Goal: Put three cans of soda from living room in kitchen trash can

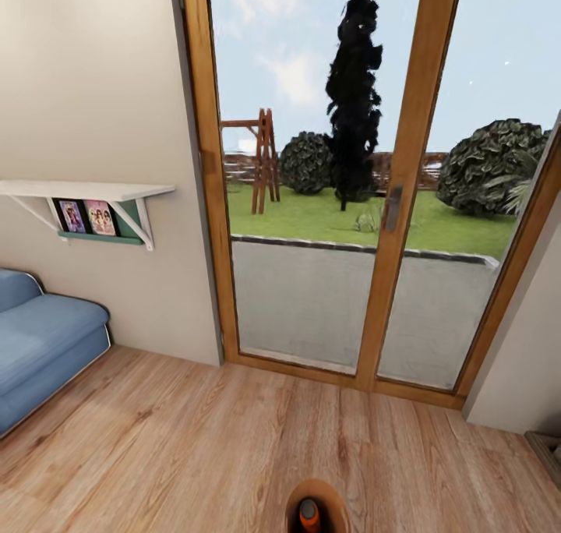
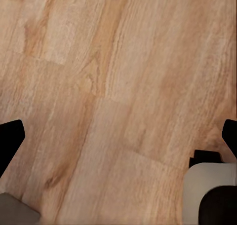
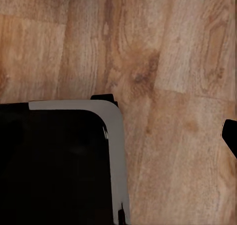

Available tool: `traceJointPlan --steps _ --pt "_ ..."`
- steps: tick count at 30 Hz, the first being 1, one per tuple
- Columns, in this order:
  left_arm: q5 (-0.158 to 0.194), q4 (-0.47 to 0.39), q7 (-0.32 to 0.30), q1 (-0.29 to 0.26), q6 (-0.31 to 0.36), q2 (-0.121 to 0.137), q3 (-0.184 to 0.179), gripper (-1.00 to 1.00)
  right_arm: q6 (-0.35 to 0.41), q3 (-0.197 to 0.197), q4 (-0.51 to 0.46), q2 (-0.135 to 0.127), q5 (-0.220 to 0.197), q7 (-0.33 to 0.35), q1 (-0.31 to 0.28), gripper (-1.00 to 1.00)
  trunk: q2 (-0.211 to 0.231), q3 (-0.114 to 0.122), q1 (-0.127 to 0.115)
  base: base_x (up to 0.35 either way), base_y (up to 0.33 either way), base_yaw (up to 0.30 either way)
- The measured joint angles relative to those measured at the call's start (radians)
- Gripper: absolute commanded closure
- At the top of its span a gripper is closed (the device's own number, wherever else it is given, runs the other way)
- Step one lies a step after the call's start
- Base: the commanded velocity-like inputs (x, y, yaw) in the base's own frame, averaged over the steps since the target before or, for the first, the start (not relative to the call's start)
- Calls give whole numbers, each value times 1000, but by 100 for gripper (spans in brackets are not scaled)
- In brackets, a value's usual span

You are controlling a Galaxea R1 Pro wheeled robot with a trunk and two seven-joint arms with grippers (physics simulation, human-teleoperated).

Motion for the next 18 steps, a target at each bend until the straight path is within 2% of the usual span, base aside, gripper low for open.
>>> traceJointPlan --steps 1,2,5,18 --pt "0 0 0 0 0 0 0 -100 0 0 0 0 0 0 0 -100 7 3 -4 0 0 0" --pt "1 0 -3 0 0 -2 0 -100 1 -1 1 -14 -1 0 0 -100 14 6 -8 0 0 0" --pt "3 1 -5 0 2 -2 0 -100 0 0 1 -30 -1 0 1 -100 35 16 -19 0 0 0" --pt "4 2 -6 0 9 -4 0 -100 0 0 2 -50 -2 0 1 -100 126 56 -69 0 0 0"
